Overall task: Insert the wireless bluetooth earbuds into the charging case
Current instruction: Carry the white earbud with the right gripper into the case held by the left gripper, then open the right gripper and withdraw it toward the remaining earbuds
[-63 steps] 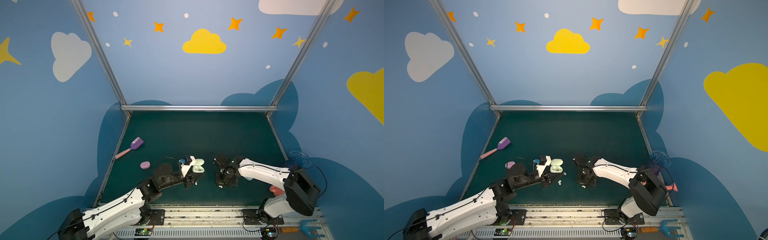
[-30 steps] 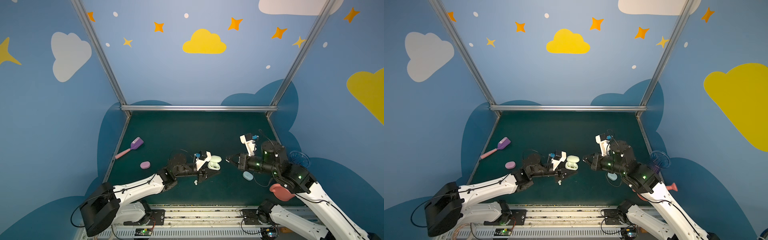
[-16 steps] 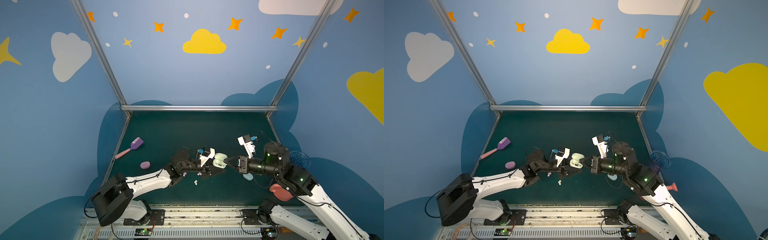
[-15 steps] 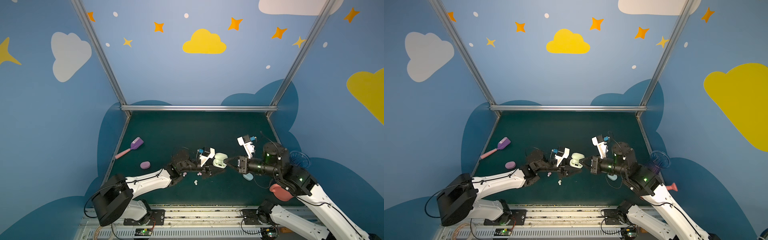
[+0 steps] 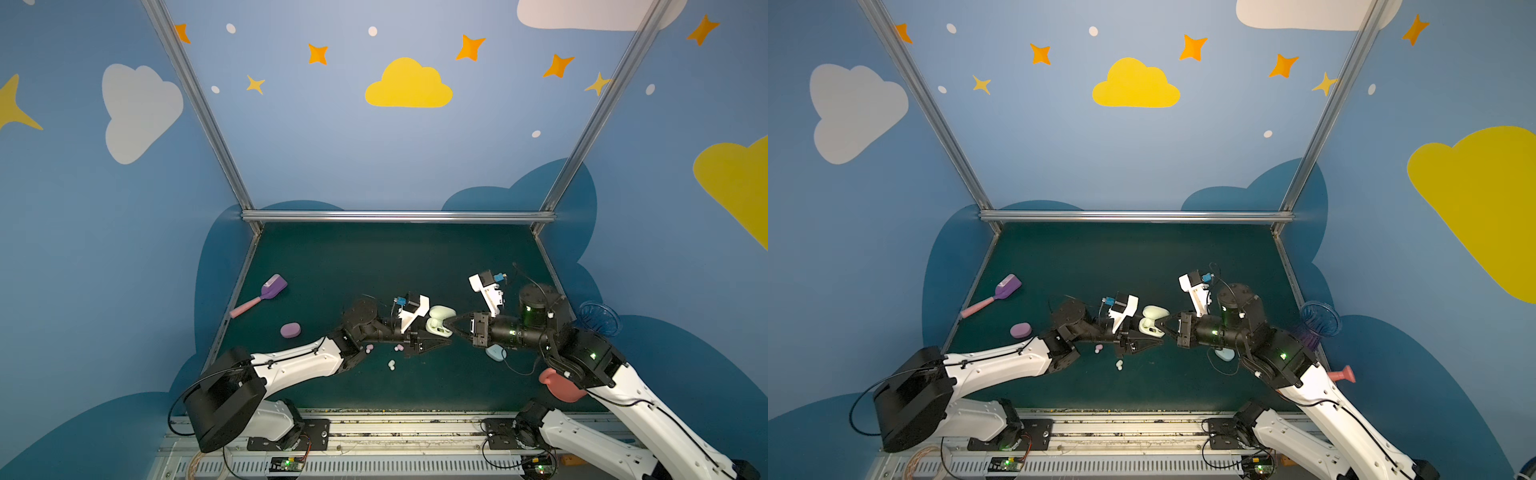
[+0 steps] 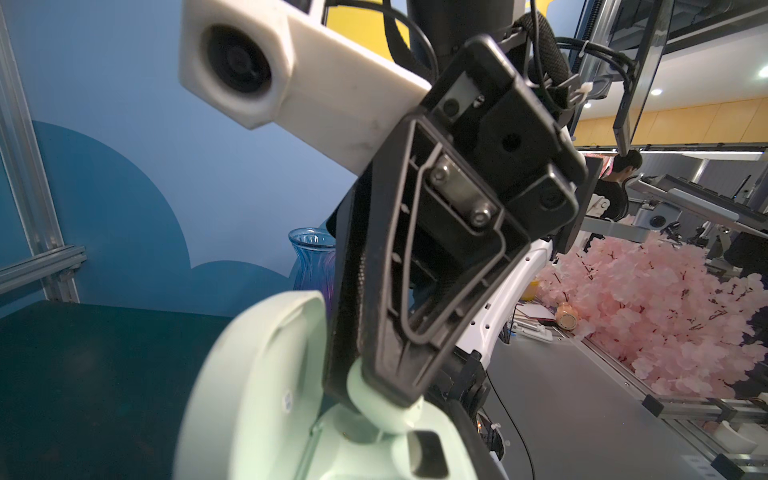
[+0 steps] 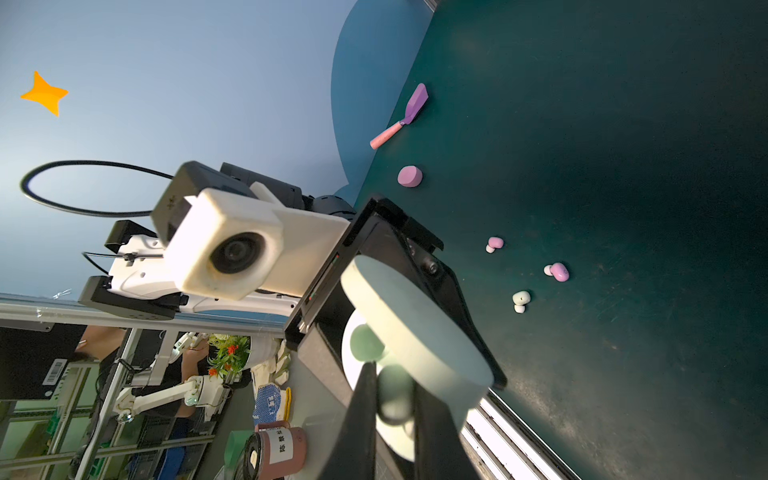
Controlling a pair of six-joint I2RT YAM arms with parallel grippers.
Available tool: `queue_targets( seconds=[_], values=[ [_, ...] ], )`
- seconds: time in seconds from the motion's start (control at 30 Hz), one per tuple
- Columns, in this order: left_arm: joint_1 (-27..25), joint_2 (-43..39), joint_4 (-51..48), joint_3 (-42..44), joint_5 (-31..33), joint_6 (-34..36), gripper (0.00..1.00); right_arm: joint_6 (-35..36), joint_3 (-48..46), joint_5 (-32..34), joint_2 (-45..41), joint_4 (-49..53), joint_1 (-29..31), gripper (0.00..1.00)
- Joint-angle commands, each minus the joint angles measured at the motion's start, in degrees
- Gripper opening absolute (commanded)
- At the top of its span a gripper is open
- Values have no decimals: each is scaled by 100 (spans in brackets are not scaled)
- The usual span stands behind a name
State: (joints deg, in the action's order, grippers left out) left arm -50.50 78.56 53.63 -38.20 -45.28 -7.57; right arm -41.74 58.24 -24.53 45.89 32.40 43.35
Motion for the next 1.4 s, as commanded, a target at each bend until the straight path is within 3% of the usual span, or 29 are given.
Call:
queue_targets(
  seconds=[0.0, 0.07, 0.43, 1.37],
  values=[
    [14, -139, 158, -57, -76, 1, 7, -1, -60, 32, 21, -45, 45, 7],
    [19, -151, 148, -48, -51, 23, 7, 6, -45, 36, 26, -13, 55, 8],
    [15, -199, 100, -23, -25, 54, 7, 164, 217, 280, 98, 338, 64, 39],
    [-12, -16, 27, -63, 14, -43, 7, 305, 776, 307, 353, 555, 195, 58]
  ],
)
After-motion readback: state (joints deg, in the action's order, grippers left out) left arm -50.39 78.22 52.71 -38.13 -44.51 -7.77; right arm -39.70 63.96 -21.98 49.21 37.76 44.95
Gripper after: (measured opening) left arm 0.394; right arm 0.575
